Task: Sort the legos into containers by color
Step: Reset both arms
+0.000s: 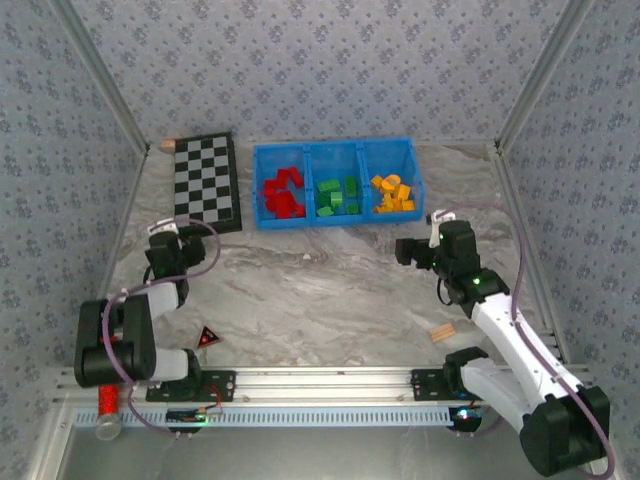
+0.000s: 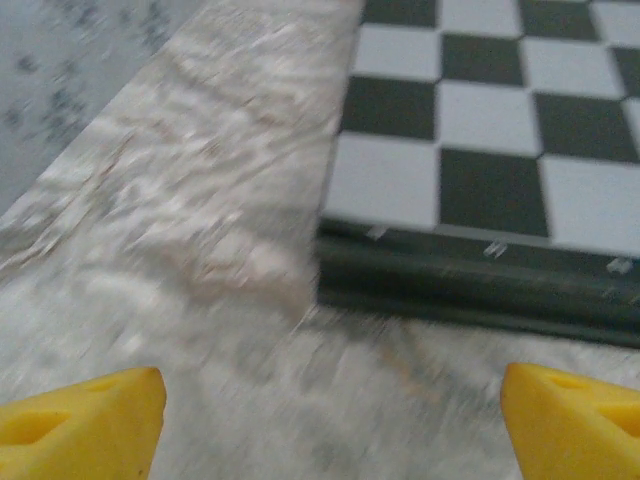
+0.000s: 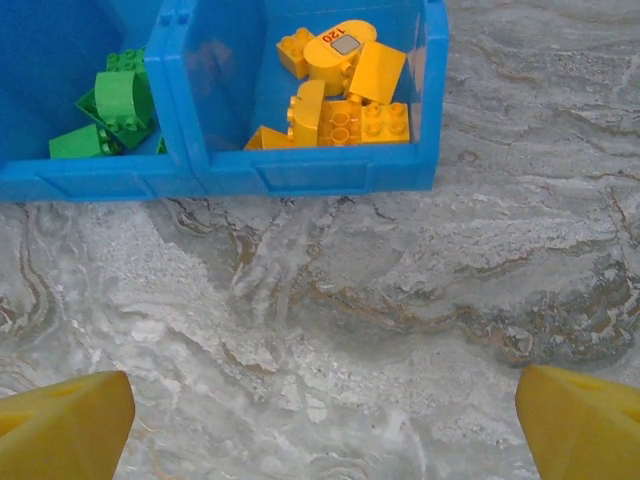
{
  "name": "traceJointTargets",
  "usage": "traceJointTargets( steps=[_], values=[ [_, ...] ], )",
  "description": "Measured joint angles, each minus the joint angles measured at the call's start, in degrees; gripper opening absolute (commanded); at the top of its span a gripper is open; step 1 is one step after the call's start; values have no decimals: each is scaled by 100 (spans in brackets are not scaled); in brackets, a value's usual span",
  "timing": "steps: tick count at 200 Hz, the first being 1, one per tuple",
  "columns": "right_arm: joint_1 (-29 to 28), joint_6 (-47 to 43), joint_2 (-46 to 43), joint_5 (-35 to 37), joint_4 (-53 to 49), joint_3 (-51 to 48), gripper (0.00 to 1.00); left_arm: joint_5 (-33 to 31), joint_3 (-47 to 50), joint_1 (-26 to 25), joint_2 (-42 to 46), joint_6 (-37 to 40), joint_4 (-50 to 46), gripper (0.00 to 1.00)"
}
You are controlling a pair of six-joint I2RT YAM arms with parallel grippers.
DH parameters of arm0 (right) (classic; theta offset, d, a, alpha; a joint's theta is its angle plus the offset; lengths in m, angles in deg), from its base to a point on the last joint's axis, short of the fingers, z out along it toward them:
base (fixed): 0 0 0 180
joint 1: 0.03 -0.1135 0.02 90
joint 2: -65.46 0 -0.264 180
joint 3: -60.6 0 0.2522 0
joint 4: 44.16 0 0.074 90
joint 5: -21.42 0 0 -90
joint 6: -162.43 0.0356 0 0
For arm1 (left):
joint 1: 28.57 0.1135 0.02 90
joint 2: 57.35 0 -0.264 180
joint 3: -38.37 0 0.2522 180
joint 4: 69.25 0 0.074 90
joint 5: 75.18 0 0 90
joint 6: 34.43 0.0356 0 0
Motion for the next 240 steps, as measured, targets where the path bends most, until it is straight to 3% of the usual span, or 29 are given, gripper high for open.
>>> traceJointTargets(
  steps=[27,41,60,94,130,176,205,240],
  values=[
    [33,-203,-264,323,389,-424,100,369,-90,-107,-341,138,501,100],
    [105,-299,-315,581,520,-584,100,385,0,-376,-678,363,1224,100],
    [271,-363,-334,951,739,-782,100,385,39,-741,-879,560,1316,100],
    [811,-450,-297,1099,1930,-1561,100,317,20,-632,-879,588,1353,100],
    [1445,-691,780,772,3689,-2214,100,319,15,-595,-879,586,1340,100],
    [1534,-1117,2367,48,5515,-2138,100,317,15,-597,-879,588,1340,100],
    [1572,-1285,3593,-374,6242,-1716,100,319,15,-595,-879,586,1340,100],
    [1834,-1281,3720,-734,6133,-1373,100,319,13,-595,-879,586,1340,100]
  ],
)
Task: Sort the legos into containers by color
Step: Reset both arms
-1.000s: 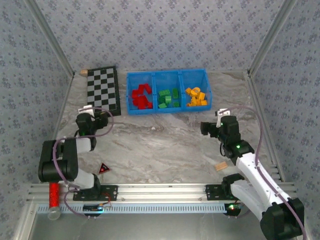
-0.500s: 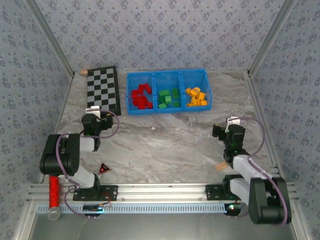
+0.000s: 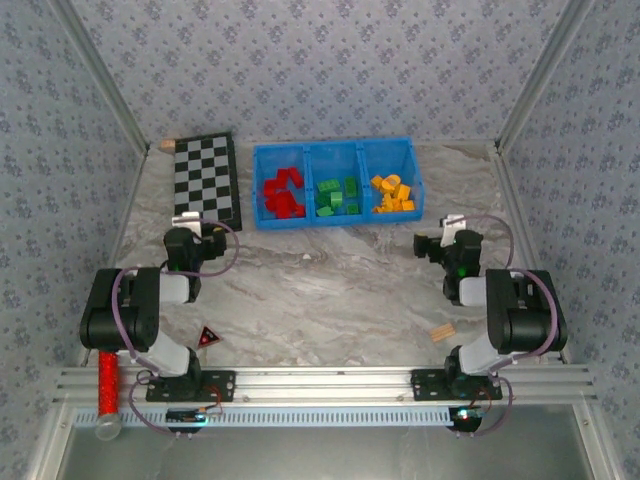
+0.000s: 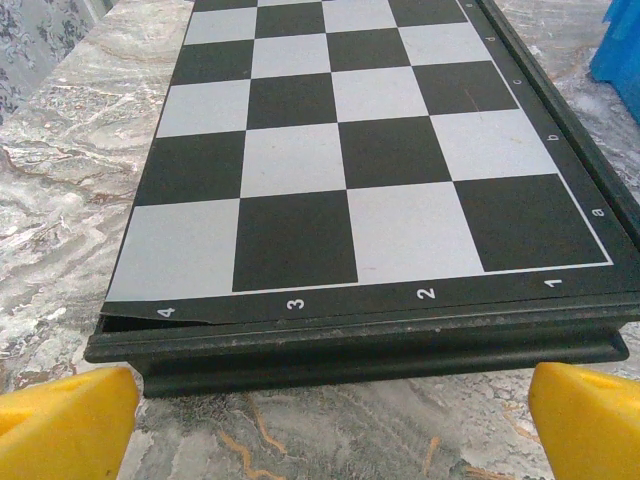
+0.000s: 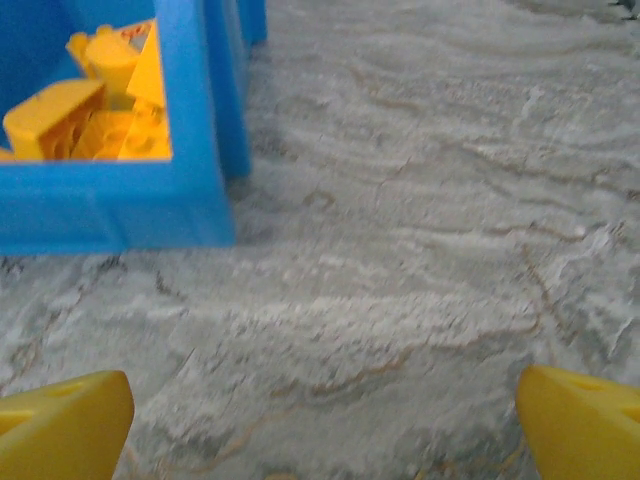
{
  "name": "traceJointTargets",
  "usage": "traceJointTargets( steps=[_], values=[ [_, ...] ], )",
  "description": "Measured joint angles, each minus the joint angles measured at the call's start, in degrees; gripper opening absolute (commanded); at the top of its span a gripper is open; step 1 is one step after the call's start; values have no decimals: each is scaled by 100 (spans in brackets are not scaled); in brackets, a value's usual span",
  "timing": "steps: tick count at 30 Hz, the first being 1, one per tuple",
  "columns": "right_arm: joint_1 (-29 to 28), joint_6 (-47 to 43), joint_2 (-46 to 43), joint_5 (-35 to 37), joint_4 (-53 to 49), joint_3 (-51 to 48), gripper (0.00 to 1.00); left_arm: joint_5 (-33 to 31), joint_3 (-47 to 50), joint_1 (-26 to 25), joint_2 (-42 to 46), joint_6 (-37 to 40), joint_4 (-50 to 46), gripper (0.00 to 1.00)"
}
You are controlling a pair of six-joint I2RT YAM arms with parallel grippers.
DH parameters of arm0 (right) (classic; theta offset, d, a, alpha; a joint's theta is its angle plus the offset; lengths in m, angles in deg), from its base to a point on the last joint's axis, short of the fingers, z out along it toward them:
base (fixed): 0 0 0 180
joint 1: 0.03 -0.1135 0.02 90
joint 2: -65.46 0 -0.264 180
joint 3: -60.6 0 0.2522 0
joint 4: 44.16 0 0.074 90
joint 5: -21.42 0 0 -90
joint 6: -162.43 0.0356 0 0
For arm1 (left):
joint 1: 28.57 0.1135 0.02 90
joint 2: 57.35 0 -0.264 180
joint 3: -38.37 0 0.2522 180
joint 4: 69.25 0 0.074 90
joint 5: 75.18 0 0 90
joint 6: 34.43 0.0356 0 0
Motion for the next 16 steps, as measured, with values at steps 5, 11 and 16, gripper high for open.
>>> traceJointTargets(
  steps=[5,11,16],
  values=[
    [24,0,0,-35,2,76,100,0,-2,0,0,2,0,100],
    [9,0,0,-31,-37,92,100,0,-2,0,0,2,0,100],
    [-2,0,2,-28,-90,129,100,0,-2,0,0,2,0,100]
  ],
)
